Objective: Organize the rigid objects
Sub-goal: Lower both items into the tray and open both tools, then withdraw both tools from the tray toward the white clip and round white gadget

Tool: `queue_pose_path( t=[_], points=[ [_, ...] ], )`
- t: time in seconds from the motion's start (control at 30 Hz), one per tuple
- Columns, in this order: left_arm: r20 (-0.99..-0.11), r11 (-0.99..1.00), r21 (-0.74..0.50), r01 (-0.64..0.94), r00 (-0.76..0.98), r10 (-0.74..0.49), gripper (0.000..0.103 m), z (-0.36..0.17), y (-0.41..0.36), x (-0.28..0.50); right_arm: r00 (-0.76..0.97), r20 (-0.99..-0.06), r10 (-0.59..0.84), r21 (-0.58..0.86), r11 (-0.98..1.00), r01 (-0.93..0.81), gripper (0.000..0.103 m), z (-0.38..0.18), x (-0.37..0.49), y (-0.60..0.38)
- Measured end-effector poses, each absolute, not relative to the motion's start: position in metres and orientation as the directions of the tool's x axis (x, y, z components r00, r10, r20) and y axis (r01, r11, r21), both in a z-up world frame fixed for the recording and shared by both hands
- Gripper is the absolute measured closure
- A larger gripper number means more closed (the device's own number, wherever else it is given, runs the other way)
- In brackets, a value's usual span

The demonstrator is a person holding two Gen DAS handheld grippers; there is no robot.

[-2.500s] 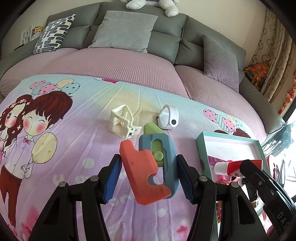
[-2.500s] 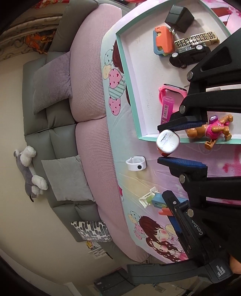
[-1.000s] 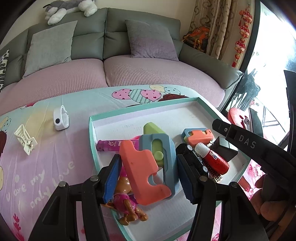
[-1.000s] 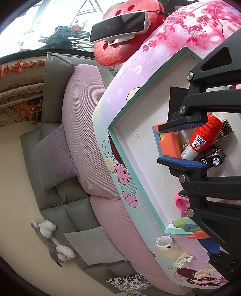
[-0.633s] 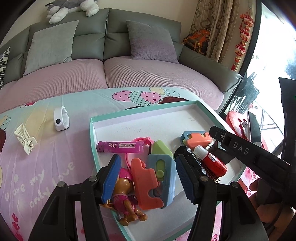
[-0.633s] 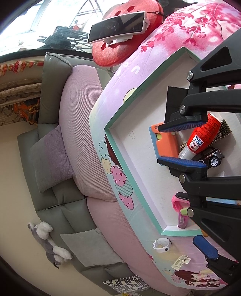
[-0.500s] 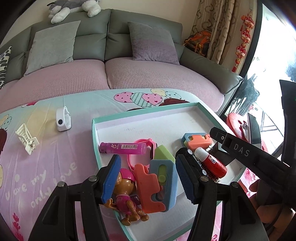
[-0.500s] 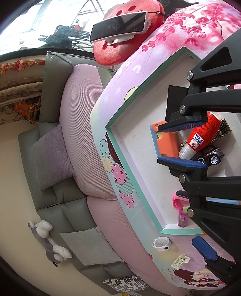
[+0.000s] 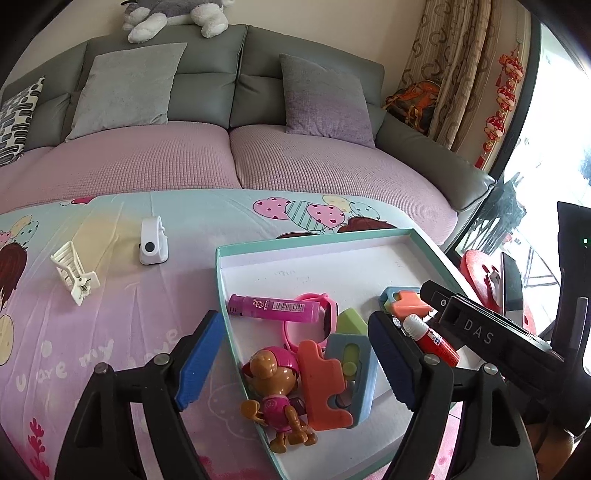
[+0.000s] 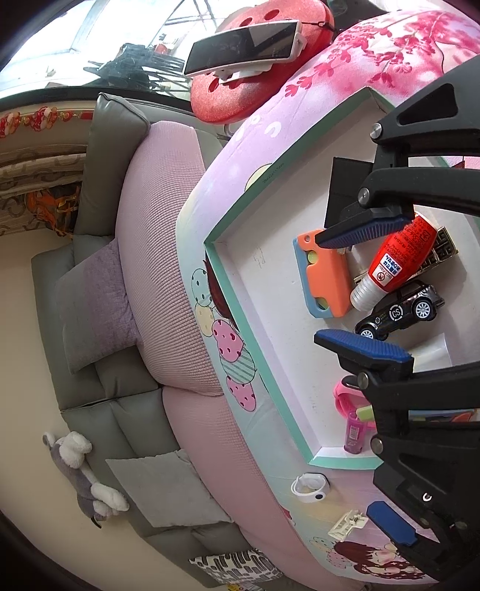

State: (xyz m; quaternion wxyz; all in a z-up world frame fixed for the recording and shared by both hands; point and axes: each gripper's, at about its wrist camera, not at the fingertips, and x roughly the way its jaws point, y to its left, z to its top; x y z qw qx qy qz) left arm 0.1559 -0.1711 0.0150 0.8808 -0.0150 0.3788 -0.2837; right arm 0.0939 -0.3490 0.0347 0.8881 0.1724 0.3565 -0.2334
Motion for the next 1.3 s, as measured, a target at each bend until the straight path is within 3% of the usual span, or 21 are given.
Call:
queue_pose_path(
  t=[0.17,0.3,0.6,0.97,1.07,1.3],
  points=[
    [-0.662,0.869,-0.233,0.437,0.583,-0.471,0.01,0.014,-0.161,0.163,0.635,-0.718,-0.285,0.138,0.836,0.531,0.036,0.033,0.096,-0.348],
    [-0.663,0.884,-0.251,0.394,0.595,-0.454,0.01,0.011,-0.15,0.17,0.628,-0.725,-0.282,0.134,0.838,0.53,0.02,0.03,0.098,-0.347],
    [-0.673,0.898,-0.257,0.357,0.601,-0.431,0.01,0.006,-0.138,0.177,0.628,-0.731,-0.266,0.12,0.857,0.502,0.001,0.028,0.104,-0.338],
    [-0.672,0.914,-0.265,0.306,0.622,-0.403,0.009,0.002,-0.121,0.185,0.633,-0.727,-0.267,0.102,0.869,0.484,0.0,0.027,0.11,-0.326],
    [-0.675,0.911,-0.284,0.299,0.613,-0.412,0.0,-0.001,-0.119,0.188,0.632,-0.73,-0.26,0.095,0.877,0.471,0.0,0.026,0.113,-0.321],
    [-0.677,0.909,-0.292,0.298,0.606,-0.417,0.0,-0.002,-0.114,0.191,0.642,-0.72,-0.263,0.082,0.887,0.455,0.0,0.029,0.114,-0.309]
  ],
)
